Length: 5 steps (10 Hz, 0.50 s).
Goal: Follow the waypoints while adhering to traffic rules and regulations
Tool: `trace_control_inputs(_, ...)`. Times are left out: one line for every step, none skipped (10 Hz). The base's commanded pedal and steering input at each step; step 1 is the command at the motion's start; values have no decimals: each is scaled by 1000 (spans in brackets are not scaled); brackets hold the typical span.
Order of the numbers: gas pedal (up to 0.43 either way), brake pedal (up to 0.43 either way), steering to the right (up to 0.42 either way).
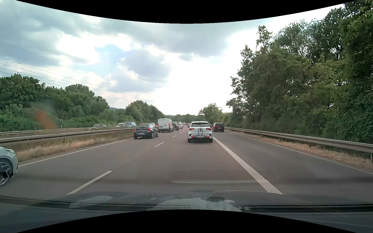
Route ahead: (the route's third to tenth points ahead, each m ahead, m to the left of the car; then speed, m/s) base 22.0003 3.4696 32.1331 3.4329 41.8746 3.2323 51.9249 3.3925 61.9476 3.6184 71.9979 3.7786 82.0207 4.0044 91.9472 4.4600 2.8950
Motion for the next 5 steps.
trace_control_inputs(0, 0, -6)
trace_control_inputs(0, 0, -6)
trace_control_inputs(0, 6, -6)
trace_control_inputs(0, 12, -6)
trace_control_inputs(0, 18, -2)
